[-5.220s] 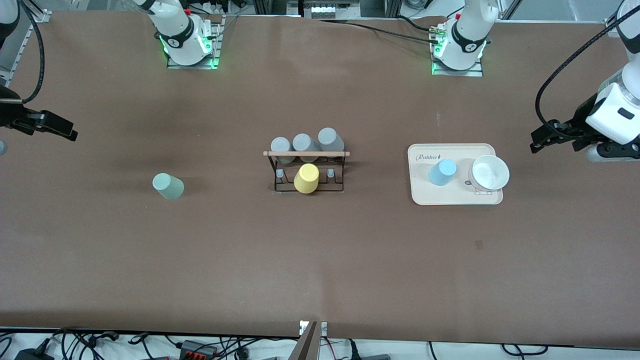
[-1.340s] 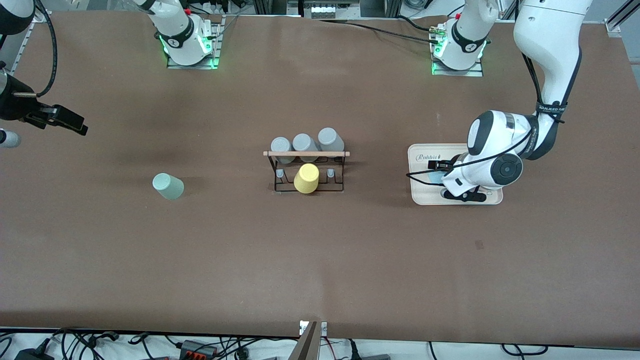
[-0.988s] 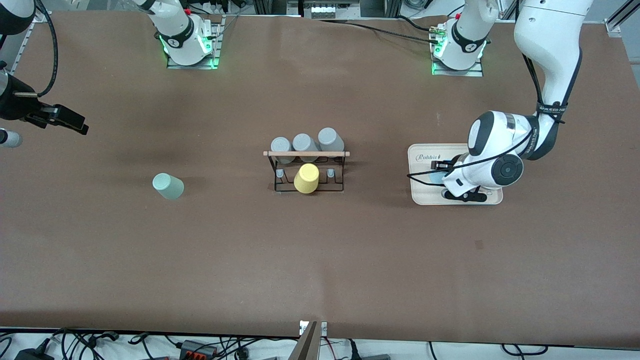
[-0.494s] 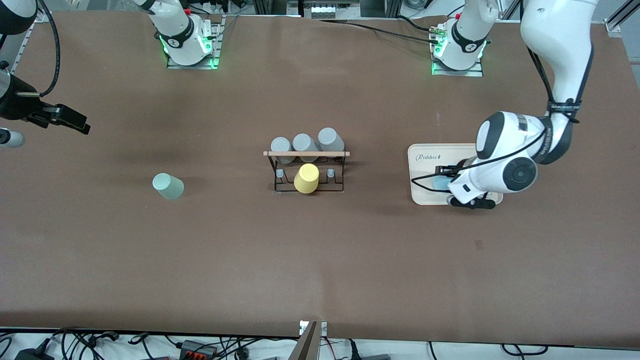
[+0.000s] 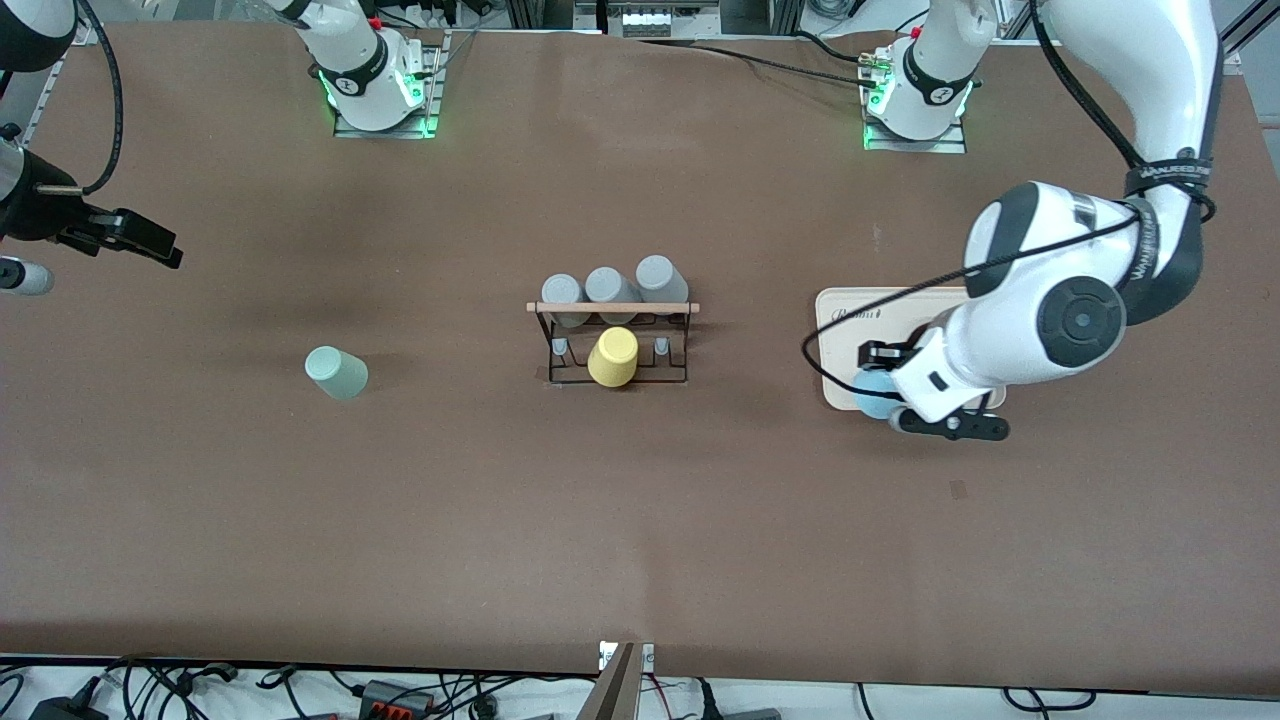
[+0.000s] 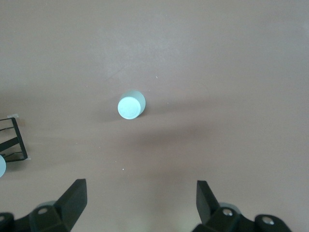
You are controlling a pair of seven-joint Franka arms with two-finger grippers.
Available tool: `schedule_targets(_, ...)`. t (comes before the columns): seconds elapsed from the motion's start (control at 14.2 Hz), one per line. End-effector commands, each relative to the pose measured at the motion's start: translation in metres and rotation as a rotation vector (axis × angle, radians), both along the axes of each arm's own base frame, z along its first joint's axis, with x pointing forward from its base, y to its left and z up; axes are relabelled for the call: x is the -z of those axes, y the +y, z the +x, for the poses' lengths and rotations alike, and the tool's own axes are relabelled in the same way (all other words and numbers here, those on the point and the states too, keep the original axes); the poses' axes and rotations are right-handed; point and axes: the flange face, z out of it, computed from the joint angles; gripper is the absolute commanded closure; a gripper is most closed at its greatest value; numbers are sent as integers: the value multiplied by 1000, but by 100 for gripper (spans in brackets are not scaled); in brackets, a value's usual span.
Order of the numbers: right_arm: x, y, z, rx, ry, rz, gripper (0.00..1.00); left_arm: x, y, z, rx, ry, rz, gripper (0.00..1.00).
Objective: Hang scattered cups on rack with three cups
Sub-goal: 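Lift the light blue cup with the left gripper toward the rack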
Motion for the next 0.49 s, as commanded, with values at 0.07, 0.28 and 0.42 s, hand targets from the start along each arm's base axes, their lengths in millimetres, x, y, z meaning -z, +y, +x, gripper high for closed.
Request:
schedule_targets(0.07, 19, 2, -2, -10, 95, -10, 0, -2, -93, -17, 96, 19, -69, 68)
schedule_targets(0.28, 54, -2, 6, -4, 177, -5, 0, -13, -139, -34, 148, 4, -110, 68)
schedule_targets(0.42, 74, -2, 10, -7, 187, -6, 0, -29, -155, -31, 166, -26, -131, 68)
